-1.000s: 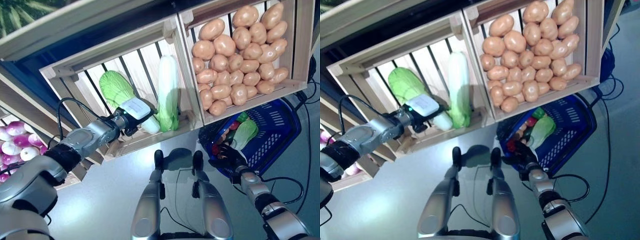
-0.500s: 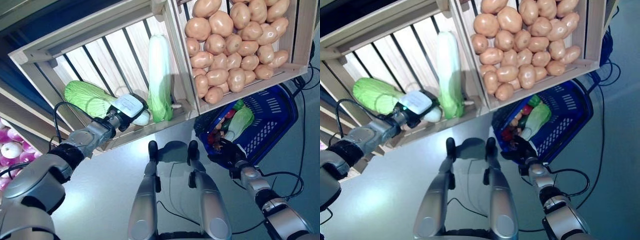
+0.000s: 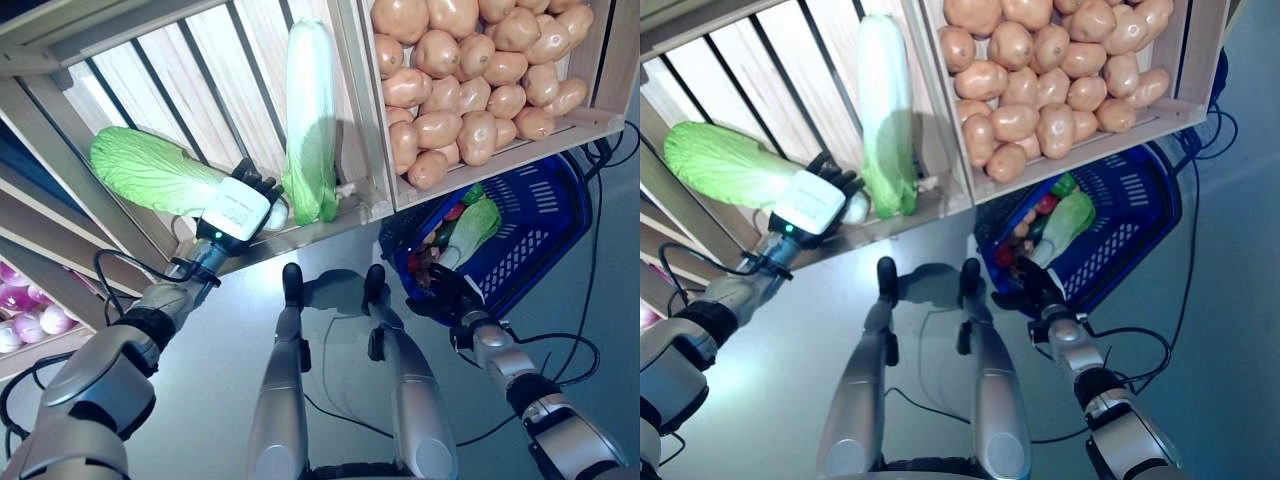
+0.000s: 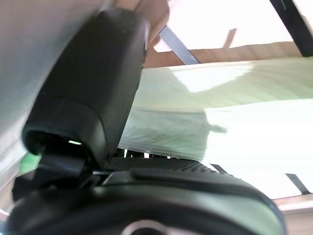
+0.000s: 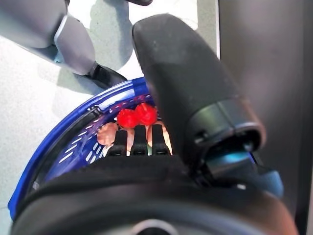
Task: Put vegetables into the basket
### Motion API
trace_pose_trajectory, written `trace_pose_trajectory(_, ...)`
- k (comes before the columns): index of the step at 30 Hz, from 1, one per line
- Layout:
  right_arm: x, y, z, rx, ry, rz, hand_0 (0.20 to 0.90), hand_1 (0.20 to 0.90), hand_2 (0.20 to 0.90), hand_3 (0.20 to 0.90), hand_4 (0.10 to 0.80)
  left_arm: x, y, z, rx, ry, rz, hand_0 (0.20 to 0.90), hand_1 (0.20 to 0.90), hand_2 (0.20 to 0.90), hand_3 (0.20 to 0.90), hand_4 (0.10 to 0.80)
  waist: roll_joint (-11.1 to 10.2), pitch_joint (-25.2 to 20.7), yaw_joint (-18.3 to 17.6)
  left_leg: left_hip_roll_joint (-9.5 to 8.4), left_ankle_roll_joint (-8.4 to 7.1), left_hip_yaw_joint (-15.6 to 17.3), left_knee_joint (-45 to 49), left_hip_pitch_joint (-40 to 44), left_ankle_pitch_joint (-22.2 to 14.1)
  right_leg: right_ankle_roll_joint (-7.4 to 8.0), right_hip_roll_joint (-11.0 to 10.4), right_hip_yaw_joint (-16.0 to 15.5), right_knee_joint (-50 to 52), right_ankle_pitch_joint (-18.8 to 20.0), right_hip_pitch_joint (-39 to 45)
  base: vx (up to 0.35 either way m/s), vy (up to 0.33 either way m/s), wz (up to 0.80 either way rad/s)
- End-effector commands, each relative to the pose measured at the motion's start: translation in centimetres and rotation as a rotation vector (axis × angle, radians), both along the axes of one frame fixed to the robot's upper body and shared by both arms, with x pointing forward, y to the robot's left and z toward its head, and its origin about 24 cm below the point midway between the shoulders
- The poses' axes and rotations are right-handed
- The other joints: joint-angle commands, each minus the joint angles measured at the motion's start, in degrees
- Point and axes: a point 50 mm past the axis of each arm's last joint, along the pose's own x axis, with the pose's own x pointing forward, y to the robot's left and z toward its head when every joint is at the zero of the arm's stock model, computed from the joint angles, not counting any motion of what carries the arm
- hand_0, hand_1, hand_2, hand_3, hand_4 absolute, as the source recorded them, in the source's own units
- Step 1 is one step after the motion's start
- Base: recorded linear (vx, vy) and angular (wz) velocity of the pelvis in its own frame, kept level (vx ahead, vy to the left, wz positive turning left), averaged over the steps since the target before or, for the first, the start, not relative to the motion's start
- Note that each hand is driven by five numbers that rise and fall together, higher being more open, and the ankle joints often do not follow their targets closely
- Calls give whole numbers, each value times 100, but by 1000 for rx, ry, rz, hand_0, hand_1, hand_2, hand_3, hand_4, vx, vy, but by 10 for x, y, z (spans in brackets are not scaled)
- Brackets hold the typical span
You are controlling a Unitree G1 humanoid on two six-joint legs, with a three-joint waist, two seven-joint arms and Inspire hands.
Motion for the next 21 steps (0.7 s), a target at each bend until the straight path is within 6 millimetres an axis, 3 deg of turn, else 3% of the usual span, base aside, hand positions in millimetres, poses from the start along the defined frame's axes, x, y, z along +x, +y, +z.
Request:
trace_pose_trajectory(1, -8, -6, 4, 19, -43, -53, 900, 900, 900, 900, 800, 6, 29, 32, -147, -194, 198, 900, 900, 900, 900, 800, -400, -17, -49, -44, -274, -103, 593, -482, -291, 320, 4, 9, -201, 205, 215, 0, -37, -2)
trace_pose_trajectory(3, -8, -2, 3, 22, -46, -47, 900, 900, 900, 900, 800, 6, 30, 30, -176, -204, 216, 900, 900, 900, 900, 800, -451, -17, -60, -36, -279, -137, 609, -523, -289, 317, 26, 10, -186, 204, 183, -1, -44, 3)
trace_pose_trajectory(4, -7, 0, 4, 23, -50, -43, 900, 900, 900, 900, 800, 7, 29, 31, -185, -209, 221, 702, 702, 702, 702, 668, -480, -17, -68, -27, -283, -156, 621, -554, -290, 316, 35, 10, -177, 206, 156, -2, -44, 7)
trace_pose_trajectory(5, -6, 1, 5, 24, -51, -40, 900, 900, 900, 900, 800, 7, 30, 32, -190, -211, 227, 564, 564, 564, 564, 576, -505, -17, -70, -20, -289, -164, 618, -559, -287, 315, 42, 2, -185, 208, 159, 7, -39, 6)
trace_pose_trajectory(6, -6, 3, 5, 25, -50, -37, 900, 900, 900, 900, 800, 7, 29, 30, -191, -208, 230, 300, 300, 300, 300, 400, -523, -17, -63, -13, -288, -156, 624, -537, -311, 312, 51, 8, -182, 194, 180, 18, -31, 3)
trace_pose_trajectory(15, -6, 3, 4, 35, -48, -35, 900, 900, 900, 900, 800, 7, 36, 31, -226, -218, 281, 300, 300, 300, 300, 400, -582, -17, -80, -12, -277, -157, 660, -379, -358, 298, 69, -18, -162, 161, 332, 0, 0, 0)
trace_pose_trajectory(21, -15, -1, -4, 42, -32, -48, 900, 900, 900, 900, 800, 0, 37, 23, -268, -243, 253, 300, 300, 300, 300, 400, -452, -17, -28, -72, -251, -153, 646, 8, -428, 273, 13, -84, -178, 55, 702, 11, 3, 0)
